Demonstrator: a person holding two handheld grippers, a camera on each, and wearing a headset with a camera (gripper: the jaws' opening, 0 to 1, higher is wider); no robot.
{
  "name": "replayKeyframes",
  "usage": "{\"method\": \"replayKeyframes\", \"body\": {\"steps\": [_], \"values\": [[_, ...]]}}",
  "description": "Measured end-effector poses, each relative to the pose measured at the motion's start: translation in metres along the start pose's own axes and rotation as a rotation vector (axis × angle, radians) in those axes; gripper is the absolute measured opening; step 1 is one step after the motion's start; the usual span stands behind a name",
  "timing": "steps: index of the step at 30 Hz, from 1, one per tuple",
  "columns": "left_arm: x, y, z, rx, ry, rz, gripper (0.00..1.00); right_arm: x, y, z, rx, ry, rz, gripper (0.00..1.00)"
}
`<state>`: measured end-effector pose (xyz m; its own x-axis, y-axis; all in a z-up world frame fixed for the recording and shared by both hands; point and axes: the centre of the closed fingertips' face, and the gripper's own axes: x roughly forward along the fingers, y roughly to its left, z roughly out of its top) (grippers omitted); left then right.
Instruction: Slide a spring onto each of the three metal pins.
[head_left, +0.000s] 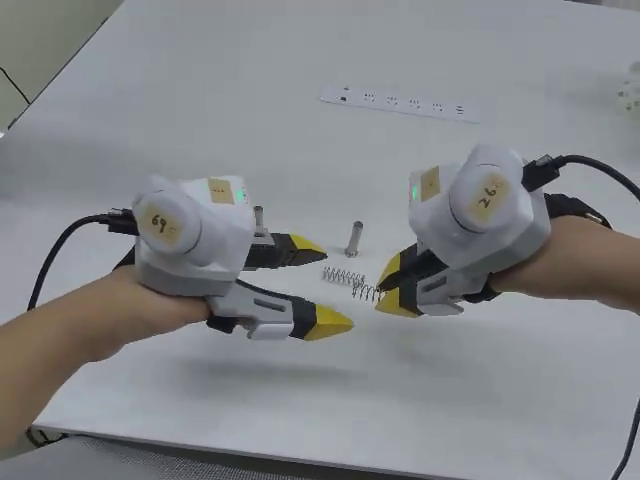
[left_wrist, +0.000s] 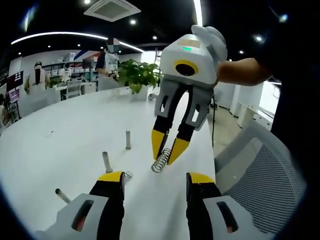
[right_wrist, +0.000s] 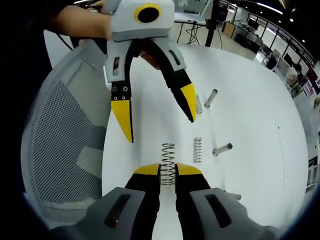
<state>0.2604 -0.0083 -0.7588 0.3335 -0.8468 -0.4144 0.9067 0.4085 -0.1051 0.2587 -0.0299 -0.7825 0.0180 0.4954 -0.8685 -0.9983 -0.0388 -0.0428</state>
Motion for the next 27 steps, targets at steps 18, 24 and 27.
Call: {"method": "replayKeyframes", "body": {"steps": [18, 24, 27], "values": [[0.016, -0.008, 0.01, -0.016, -0.027, -0.031, 0.3, -0.009, 0.005, 0.008, -0.022, -0.022, 0.002, 0.08], [0.018, -0.008, 0.013, -0.023, -0.038, -0.04, 0.24, -0.013, 0.007, 0.01, -0.024, -0.03, 0.001, 0.08], [0.019, -0.009, 0.013, -0.023, -0.038, -0.044, 0.23, -0.013, 0.008, 0.01, -0.035, -0.028, 0.002, 0.08]]}}
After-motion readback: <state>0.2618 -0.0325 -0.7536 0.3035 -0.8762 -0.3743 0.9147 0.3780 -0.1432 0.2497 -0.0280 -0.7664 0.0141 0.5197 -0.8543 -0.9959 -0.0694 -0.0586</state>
